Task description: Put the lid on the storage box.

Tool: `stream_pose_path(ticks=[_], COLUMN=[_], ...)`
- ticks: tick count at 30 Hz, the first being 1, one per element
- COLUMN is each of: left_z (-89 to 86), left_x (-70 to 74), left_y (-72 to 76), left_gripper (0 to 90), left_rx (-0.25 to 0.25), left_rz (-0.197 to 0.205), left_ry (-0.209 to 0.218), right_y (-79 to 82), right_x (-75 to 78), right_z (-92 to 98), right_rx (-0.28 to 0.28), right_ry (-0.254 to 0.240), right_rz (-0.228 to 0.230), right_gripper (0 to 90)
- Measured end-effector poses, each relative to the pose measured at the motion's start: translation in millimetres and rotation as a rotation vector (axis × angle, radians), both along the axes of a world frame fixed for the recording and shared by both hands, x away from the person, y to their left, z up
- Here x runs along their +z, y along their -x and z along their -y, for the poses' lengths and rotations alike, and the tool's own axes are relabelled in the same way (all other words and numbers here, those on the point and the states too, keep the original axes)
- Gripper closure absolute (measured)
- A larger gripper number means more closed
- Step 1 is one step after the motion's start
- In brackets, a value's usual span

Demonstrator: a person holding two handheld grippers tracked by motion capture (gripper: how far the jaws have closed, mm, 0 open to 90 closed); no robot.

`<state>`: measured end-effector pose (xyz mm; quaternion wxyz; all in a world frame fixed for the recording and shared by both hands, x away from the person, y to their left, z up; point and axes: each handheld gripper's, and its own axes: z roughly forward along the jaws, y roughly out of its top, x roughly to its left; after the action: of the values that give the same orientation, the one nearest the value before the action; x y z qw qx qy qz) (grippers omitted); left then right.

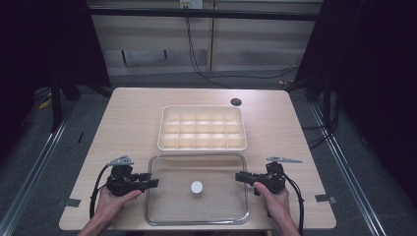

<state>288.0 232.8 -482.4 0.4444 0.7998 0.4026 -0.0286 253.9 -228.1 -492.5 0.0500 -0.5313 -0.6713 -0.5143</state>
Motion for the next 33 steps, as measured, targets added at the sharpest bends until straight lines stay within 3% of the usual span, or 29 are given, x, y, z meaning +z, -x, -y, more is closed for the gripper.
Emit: stream_pose_path(ticks=[11, 19, 23, 27, 33], left_z=[-4.9, -6.1, -5.4, -5.5, -5.2], left_x=[11.3, 22.6, 28.1, 33.5, 42.1], left_y=[0.4, 0.7, 1.1, 1.1, 2.1], left_gripper=[62.3, 67.4, 68.7, 70.9, 73.6], left_rx=[0.017, 0.02, 0.013, 0.029, 0.026], left_rz=[0.045, 0.076, 0.104, 0.099, 0.13], left_ry=[0.041, 0.07, 0.065, 0.077, 0.079], right_y=[1.7, 4.3, 5.4, 7.1, 7.3], right_x=[5.9, 17.3, 23.6, 28.2, 35.4], right_z=[-3.1, -0.4, -0.4, 0.1, 0.7], right_rx=[-0.019, -0.042, -0.056, -0.065, -0.077], right_ry=[0.039, 0.024, 0.031, 0.025, 0.034], right_rz=[0.023, 0.064, 0.084, 0.101, 0.12], right_gripper=[63.8, 66.1, 66.4, 67.5, 67.7])
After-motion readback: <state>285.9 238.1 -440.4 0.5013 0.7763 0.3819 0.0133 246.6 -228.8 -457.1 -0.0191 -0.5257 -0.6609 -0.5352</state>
